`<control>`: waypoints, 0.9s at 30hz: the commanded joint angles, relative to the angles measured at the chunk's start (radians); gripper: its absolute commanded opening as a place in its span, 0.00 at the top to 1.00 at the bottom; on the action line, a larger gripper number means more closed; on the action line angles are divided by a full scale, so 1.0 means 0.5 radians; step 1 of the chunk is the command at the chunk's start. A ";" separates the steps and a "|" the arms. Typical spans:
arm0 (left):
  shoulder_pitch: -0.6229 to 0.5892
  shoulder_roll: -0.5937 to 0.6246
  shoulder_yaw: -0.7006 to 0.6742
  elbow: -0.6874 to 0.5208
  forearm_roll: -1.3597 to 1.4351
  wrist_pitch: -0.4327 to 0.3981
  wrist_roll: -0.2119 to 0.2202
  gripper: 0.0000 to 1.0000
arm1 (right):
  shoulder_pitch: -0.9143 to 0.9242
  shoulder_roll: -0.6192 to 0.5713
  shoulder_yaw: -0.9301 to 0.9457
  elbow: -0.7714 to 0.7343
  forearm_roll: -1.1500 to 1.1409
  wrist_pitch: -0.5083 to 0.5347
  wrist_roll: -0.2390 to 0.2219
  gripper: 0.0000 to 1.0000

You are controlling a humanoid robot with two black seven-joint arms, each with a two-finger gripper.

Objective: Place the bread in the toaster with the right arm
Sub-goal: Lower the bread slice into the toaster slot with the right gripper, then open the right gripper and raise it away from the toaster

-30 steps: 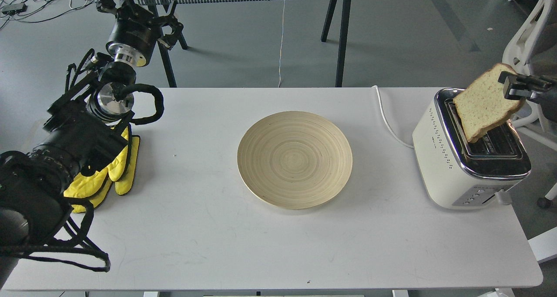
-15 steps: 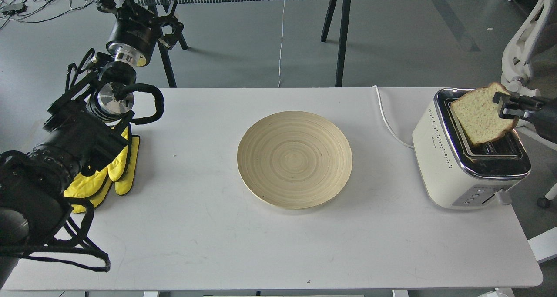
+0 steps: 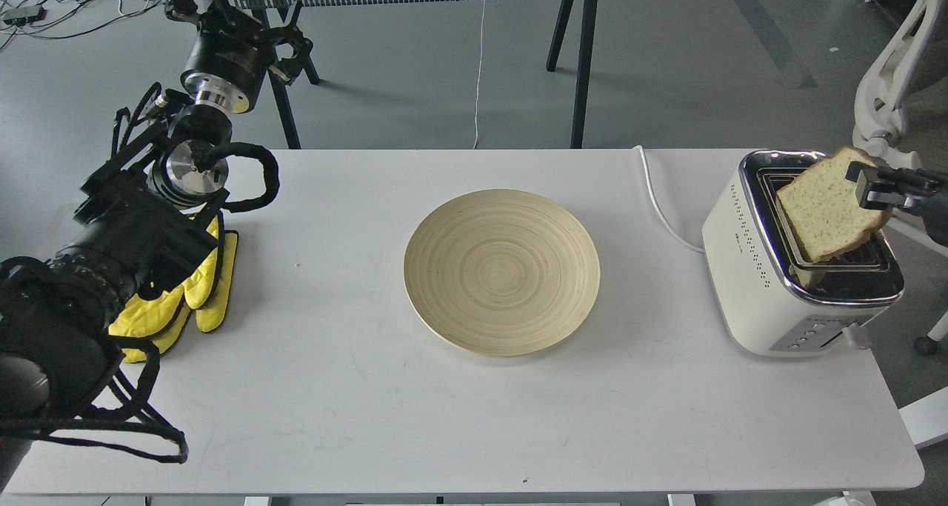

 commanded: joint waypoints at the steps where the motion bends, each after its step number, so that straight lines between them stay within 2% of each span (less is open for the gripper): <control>1: 0.001 0.000 0.000 0.000 0.000 0.000 0.000 0.00 | -0.010 0.032 -0.003 -0.051 -0.005 0.000 0.000 0.90; 2: 0.001 0.000 0.000 0.000 0.000 0.000 0.000 0.00 | -0.007 0.050 -0.003 -0.060 -0.005 0.000 0.000 0.83; 4: 0.001 0.000 0.000 0.000 0.000 0.000 -0.003 0.00 | -0.010 0.075 0.000 -0.064 0.001 -0.010 0.003 0.56; 5: 0.001 0.000 0.000 0.000 0.000 0.000 0.000 0.00 | -0.010 0.078 0.009 -0.064 0.007 -0.010 0.007 0.37; 6: 0.001 0.000 0.000 0.000 0.000 0.000 0.000 0.00 | -0.010 0.081 0.018 -0.064 0.013 -0.013 0.007 0.05; 7: 0.001 0.000 0.000 0.000 0.000 0.000 0.000 0.00 | -0.010 0.081 0.024 -0.061 0.022 -0.019 0.013 0.02; 12: 0.001 0.000 0.000 0.000 0.000 0.000 0.000 0.00 | -0.010 0.130 0.186 -0.073 0.059 -0.049 0.031 0.01; 15: 0.001 0.000 0.000 0.000 0.000 0.000 0.000 0.00 | -0.010 0.191 0.371 -0.131 0.325 -0.083 0.071 0.01; 19: 0.001 -0.003 0.000 0.000 0.000 0.000 0.000 0.00 | -0.010 0.344 0.567 -0.302 0.837 -0.080 0.086 0.01; 24: 0.004 -0.003 0.000 0.000 0.000 0.000 0.003 0.00 | -0.013 0.513 0.705 -0.511 0.961 -0.092 0.086 0.01; 27: 0.001 0.000 0.000 0.000 0.000 0.000 0.003 0.00 | -0.019 0.728 0.822 -0.701 0.998 -0.160 0.108 0.01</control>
